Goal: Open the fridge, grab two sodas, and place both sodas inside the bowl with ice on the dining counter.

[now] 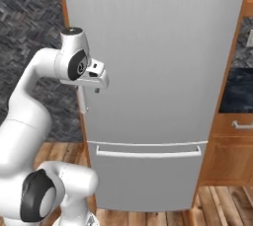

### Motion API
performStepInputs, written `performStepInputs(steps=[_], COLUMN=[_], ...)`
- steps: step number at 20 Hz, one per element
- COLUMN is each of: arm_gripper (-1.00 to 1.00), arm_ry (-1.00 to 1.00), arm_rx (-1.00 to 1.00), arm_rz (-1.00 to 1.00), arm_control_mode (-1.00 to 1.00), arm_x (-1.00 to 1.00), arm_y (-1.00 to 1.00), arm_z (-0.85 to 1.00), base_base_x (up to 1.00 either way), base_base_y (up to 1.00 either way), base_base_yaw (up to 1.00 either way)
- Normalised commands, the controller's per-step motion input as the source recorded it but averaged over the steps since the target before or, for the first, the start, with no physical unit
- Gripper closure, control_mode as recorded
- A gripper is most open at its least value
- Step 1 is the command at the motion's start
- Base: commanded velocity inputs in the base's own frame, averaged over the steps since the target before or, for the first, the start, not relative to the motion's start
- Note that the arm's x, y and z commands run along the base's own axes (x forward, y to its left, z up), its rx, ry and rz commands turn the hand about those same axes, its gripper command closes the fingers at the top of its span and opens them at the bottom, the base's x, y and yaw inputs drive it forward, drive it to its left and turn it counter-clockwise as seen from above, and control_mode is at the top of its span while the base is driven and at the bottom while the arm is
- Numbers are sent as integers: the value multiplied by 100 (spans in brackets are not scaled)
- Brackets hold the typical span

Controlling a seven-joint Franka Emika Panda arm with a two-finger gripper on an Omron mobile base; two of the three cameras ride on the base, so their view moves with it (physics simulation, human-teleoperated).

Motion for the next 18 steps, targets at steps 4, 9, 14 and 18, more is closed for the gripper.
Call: performStepInputs(steps=[4, 9, 14, 18], arm_gripper=[-100, -100, -100, -100], arm_ry=[0, 0, 0, 0], arm_rx=[0, 0, 0, 0], arm_rz=[0, 0, 0, 0], arm_control_mode=[100, 100, 100, 100], arm_x=[0, 0, 0, 0], arm_y=[0, 0, 0, 0], arm_z=[0, 0, 0, 0], base_base_x=[2, -3, -2, 12], base_base_y=[61, 69, 44, 18], base_base_yaw=[-18, -25, -23, -27])
